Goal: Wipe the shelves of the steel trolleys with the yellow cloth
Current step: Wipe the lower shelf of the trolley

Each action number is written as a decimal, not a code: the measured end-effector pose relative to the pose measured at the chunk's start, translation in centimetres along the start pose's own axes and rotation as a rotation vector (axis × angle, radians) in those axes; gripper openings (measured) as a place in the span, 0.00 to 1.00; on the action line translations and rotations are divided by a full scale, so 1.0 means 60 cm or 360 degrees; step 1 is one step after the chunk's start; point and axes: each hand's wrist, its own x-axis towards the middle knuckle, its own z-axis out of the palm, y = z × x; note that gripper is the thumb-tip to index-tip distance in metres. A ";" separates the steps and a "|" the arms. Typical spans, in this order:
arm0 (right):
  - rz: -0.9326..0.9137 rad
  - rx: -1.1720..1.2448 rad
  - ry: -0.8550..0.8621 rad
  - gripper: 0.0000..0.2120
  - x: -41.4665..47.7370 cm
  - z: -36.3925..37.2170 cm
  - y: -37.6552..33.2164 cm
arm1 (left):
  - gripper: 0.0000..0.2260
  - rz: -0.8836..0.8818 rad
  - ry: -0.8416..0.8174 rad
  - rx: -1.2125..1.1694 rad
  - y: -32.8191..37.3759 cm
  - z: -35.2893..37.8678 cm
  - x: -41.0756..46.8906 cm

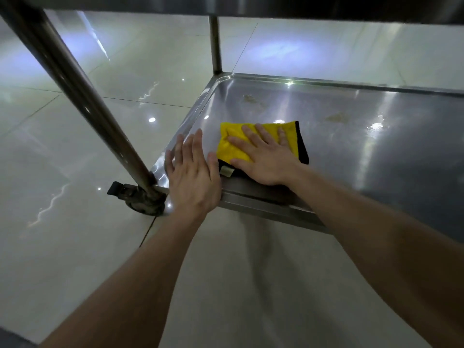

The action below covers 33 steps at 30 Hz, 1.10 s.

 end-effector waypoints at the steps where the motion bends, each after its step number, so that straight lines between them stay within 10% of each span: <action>1: -0.0037 -0.0011 0.0005 0.36 -0.025 0.007 -0.009 | 0.27 -0.0005 0.0007 -0.0029 0.001 -0.001 -0.001; 7: -0.0162 -0.0011 0.0054 0.34 -0.128 0.019 -0.021 | 0.28 0.0052 -0.0129 -0.0467 0.003 -0.041 -0.004; 13: -0.0143 0.0013 -0.0011 0.37 -0.129 0.010 -0.022 | 0.21 -0.0581 0.0616 -0.0718 -0.049 -0.115 -0.068; 16: -0.0134 0.0011 -0.0016 0.37 -0.123 0.013 -0.020 | 0.31 -0.0672 0.0512 -0.0852 -0.076 -0.151 -0.033; 21: -0.0104 0.0015 0.0013 0.37 -0.100 0.022 -0.018 | 0.06 -0.0624 0.0356 -0.0867 -0.084 -0.156 0.013; 33: -0.0005 0.0040 0.0025 0.40 0.151 0.002 -0.087 | 0.06 -0.0558 0.0507 -0.0933 -0.096 -0.117 0.014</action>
